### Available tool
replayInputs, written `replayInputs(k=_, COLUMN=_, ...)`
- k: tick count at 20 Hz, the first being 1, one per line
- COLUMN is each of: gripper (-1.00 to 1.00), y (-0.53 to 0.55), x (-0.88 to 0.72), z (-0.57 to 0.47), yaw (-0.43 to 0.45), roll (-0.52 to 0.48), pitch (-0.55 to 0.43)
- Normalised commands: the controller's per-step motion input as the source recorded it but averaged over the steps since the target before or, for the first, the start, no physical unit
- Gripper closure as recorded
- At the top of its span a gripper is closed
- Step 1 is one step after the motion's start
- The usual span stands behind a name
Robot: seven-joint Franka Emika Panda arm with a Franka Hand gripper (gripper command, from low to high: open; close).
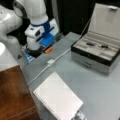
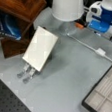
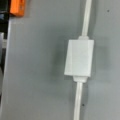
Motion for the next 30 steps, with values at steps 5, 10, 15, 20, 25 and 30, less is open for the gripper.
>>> replayInputs(k=5, gripper=-1.0, y=-0.14, x=0.28, z=0.48, yaw=0.079, roll=-0.134, pitch=0.142)
replayInputs(k=10, gripper=-1.0, y=-0.13, x=0.54, z=0.53, yaw=0.053, roll=-0.137, pitch=0.307)
replayInputs(k=15, gripper=-1.0, y=-0.18, x=0.73, z=0.4, yaw=0.052, roll=-0.113, pitch=0.388)
replayInputs(k=20, gripper=-1.0, y=-0.21, x=0.84, z=0.38, yaw=0.108, roll=-0.102, pitch=0.419)
replayInputs(k=25, gripper=-1.0, y=-0.19, x=0.77, z=0.39, yaw=0.146, roll=-0.089, pitch=0.387)
replayInputs(k=30, gripper=-1.0, y=-0.15, x=0.54, z=0.34, yaw=0.14, roll=-0.08, pitch=0.357)
